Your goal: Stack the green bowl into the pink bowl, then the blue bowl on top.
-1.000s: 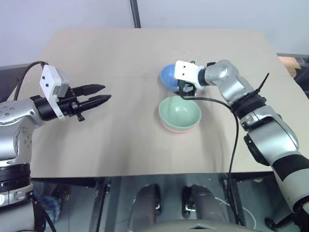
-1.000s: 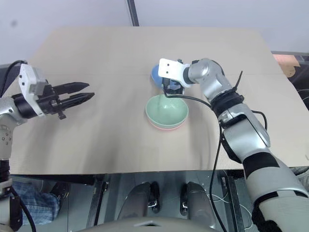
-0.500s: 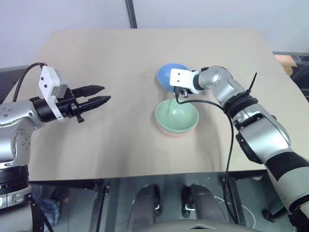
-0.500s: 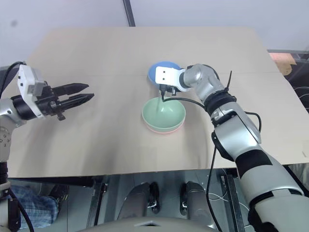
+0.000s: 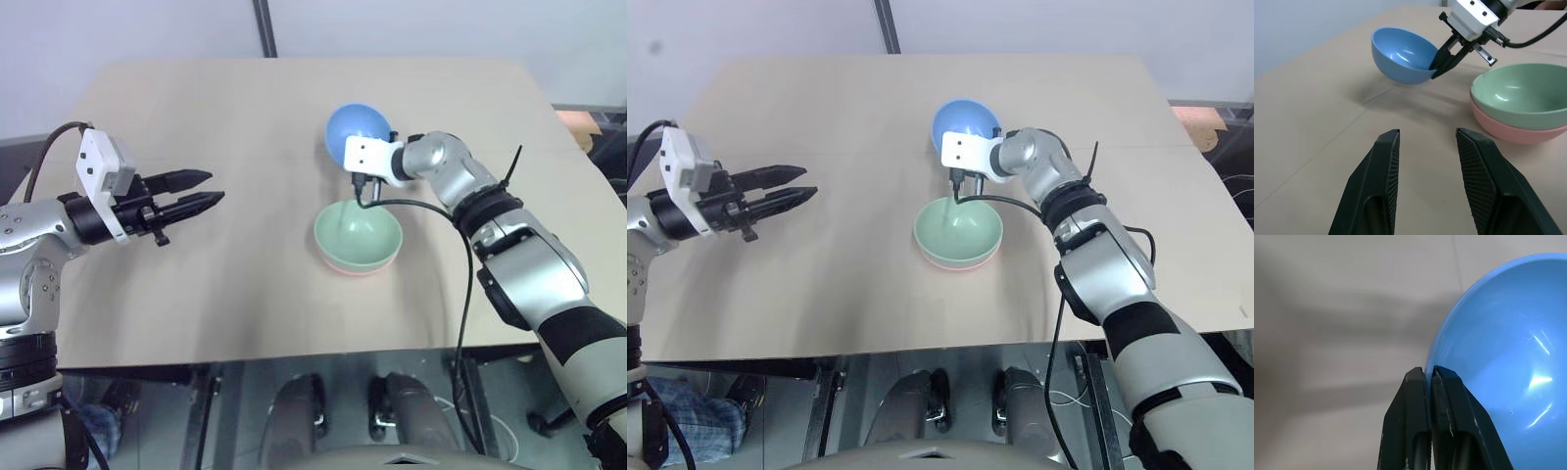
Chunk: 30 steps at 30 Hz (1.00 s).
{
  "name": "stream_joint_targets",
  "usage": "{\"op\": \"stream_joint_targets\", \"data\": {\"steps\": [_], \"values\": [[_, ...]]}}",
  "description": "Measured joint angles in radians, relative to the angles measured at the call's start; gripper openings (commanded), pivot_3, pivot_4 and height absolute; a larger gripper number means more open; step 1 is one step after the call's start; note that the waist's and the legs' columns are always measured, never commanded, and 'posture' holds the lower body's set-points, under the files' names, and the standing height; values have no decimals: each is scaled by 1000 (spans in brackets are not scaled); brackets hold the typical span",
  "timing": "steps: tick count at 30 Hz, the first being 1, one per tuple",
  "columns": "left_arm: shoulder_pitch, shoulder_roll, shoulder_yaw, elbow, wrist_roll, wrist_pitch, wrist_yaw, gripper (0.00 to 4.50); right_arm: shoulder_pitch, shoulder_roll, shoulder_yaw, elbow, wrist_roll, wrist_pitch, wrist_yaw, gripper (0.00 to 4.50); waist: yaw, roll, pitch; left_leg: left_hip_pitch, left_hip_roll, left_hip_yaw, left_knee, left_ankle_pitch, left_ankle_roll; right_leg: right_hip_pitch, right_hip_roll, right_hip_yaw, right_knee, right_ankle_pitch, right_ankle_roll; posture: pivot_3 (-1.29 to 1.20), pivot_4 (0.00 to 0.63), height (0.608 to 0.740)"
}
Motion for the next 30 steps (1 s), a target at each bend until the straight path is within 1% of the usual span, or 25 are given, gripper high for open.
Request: {"op": "stream_joint_targets", "data": {"steps": [3, 6, 9, 13, 16, 18, 21, 23, 24, 25, 26, 29, 30], "values": [[-9, 0, -4, 4, 0, -1, -12, 1938, 9, -46, -37, -208, 62, 69, 117, 45, 1, 0, 0, 0, 0, 0, 0, 0, 0, 0, 0, 0, 0, 0, 0, 0, 150, 740], [-33, -1, -11, 29, -1, -11, -33, 1938, 69, -96, -59, -530, 122, 220, 240, 45, 3, 0, 0, 0, 0, 0, -1, 0, 0, 0, 0, 0, -1, 0, 0, 0, 150, 740], [-76, -2, -18, 68, -2, -19, -60, 1938, 158, -132, -55, -795, 164, 381, 324, 45, 6, -1, 0, 0, 0, -1, 0, 0, 0, 0, 0, 0, -1, 0, 0, 0, 150, 740], [-127, -1, -43, 103, -5, -21, -118, 1938, 271, -211, -28, -1058, 196, 548, 397, 45, 11, -1, 0, 0, 0, -1, 1, 0, 0, 0, 0, -1, 0, 0, 0, 0, 150, 740], [-150, -1, -55, 124, -5, -23, -155, 1938, 319, -264, -20, -1173, 214, 621, 429, 45, 11, -1, 0, 0, 0, -1, 1, 0, 0, 0, 0, -1, 0, 0, 0, 0, 150, 740], [-204, 3, -88, 148, -6, -19, -204, 1938, 367, -344, -4, -1285, 226, 686, 468, 45, 15, -1, 0, 0, 0, -1, 1, 0, 0, 0, 1, -1, 0, -1, 2, 0, 150, 740], [-244, 9, -108, 165, -8, -18, -243, 1938, 397, -397, 16, -1365, 247, 748, 501, 1219, 14, -1, 0, 0, 0, -1, 1, 0, 0, 0, 1, -1, 0, -2, 4, 0, 150, 740], [-265, 9, -127, 175, -6, -18, -262, 1938, 406, -426, 20, -1410, 261, 777, 518, 2112, 12, -1, 0, 0, 0, -1, 1, 0, 0, 0, 1, -1, 0, -2, 4, 0, 150, 740], [-273, 9, -133, 180, -4, -18, -269, 1938, 411, -438, 21, -1425, 267, 786, 523, 2349, 13, -1, 0, 0, 0, -1, 1, 0, 0, 0, 1, -1, 0, -2, 4, 0, 150, 740], [-295, 8, -150, 195, -1, -18, -277, 1938, 423, -463, 22, -1453, 280, 803, 531, 2927, 13, -1, 0, 0, 0, -1, 1, 0, 0, 0, 1, -1, 0, -2, 4, 0, 150, 740], [-300, 8, -154, 199, -1, -18, -281, 1938, 426, -468, 22, -1457, 284, 809, 534, 3193, 14, -1, -1, 0, 0, -1, 1, 0, 0, 0, 1, -1, 0, -2, 4, 0, 150, 740], [-323, 1, -170, 221, 6, -24, -298, 1938, 435, -483, 24, -1485, 300, 839, 528, 4411, 13, -1, 0, 0, 0, -1, 2, 0, 0, 0, 1, 0, 0, -3, 4, 0, 150, 740], [-324, 1, -173, 224, 9, -26, -300, 1938, 435, -487, 24, -1489, 303, 848, 525, 4411, 13, -1, 0, 0, 0, -1, 2, 0, 0, 0, 1, 0, 0, -3, 4, 0, 150, 740]]}}
